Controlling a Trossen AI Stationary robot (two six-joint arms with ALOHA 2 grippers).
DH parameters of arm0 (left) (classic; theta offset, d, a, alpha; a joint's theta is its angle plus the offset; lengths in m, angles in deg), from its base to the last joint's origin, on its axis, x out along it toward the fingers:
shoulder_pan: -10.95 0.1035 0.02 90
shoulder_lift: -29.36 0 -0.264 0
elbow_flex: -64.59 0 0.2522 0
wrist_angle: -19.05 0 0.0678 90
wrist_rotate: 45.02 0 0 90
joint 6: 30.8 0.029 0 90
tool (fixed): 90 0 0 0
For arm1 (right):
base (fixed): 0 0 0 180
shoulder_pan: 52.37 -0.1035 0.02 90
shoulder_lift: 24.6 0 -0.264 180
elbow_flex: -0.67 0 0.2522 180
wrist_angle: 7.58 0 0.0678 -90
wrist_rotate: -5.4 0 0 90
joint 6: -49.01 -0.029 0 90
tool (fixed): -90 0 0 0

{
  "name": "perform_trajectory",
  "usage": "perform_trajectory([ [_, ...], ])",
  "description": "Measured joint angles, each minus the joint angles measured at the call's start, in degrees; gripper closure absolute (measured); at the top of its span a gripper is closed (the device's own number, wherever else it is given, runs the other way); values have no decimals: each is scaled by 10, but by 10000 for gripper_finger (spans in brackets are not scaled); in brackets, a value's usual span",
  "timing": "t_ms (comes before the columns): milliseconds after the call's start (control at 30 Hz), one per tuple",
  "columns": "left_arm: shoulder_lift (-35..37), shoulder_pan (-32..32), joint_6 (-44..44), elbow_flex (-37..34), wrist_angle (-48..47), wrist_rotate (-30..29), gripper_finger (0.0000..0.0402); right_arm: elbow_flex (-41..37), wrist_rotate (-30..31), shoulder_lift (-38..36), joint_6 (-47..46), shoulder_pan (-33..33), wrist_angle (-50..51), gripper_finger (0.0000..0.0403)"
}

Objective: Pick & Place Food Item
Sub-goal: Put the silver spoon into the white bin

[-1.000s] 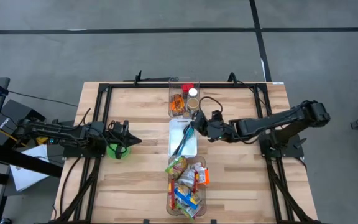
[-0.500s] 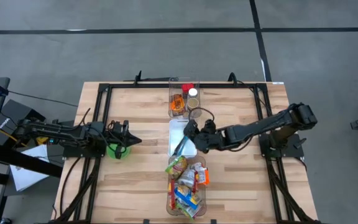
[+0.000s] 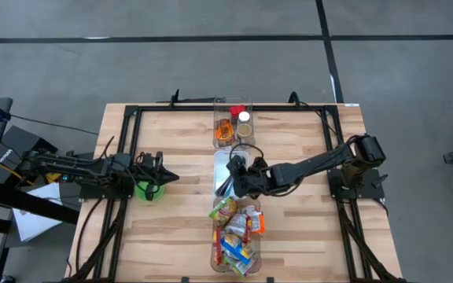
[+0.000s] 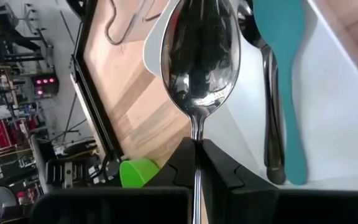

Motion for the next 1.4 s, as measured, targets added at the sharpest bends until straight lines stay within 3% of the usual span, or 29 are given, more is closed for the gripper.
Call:
perform_trajectory([
  [1067,0,0,0,0,0,0,402,0,-14,0,4,38,50,401],
  [1400,-2,0,0,0,9,0,402,0,-7,42,0,34,12,401],
])
